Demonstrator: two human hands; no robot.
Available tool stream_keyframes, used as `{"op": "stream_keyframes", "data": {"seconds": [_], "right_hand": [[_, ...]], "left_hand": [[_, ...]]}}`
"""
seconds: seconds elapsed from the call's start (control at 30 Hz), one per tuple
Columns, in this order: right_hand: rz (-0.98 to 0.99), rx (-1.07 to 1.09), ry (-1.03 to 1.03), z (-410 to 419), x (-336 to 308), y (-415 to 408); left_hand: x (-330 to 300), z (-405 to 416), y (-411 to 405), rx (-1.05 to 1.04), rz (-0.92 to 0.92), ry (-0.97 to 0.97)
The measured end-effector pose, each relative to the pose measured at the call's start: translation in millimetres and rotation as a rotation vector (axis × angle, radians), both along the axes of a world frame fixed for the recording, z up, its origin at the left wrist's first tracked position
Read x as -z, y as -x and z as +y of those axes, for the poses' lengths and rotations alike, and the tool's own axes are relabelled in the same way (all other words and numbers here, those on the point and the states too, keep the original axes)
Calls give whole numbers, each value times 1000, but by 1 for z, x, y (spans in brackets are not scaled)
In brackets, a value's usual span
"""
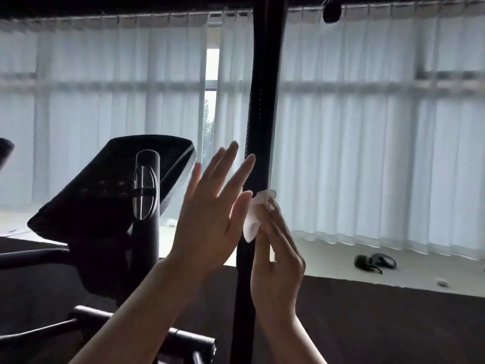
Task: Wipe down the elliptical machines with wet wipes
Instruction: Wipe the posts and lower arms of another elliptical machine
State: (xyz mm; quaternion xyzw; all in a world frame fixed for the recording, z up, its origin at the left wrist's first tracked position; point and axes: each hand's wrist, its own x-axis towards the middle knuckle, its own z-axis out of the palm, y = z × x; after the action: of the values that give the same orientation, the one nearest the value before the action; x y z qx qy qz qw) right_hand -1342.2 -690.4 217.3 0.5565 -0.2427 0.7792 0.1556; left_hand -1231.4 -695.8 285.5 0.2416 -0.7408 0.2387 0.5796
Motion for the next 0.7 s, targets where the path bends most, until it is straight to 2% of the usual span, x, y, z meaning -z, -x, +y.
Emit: {"op": "stream_keyframes", "data": {"seconds": [0.1, 0.27, 0.37, 0.43, 0.53, 0.63, 0.7], "right_hand": [[45, -93, 61, -14, -48, 12], [90, -294, 144, -32, -179, 26], [111, -269, 138, -39, -257, 32], [139, -274, 119, -40, -296, 38], [174, -291, 136, -38, -303, 47], [187, -286, 150, -42, -261, 51], [190, -361, 117, -44, -232, 51]], "left_hand": [[-22, -6, 8, -53, 77, 12], [-64, -12, 17, -73, 179, 17], [-96, -9, 26, -131, 133, 50], [-108, -9, 32, -97, 154, 20], [-112, -12, 38, -35, 181, -41], [-114, -12, 35, -65, 178, -12], [-113, -14, 35, -138, 152, 36]]}}
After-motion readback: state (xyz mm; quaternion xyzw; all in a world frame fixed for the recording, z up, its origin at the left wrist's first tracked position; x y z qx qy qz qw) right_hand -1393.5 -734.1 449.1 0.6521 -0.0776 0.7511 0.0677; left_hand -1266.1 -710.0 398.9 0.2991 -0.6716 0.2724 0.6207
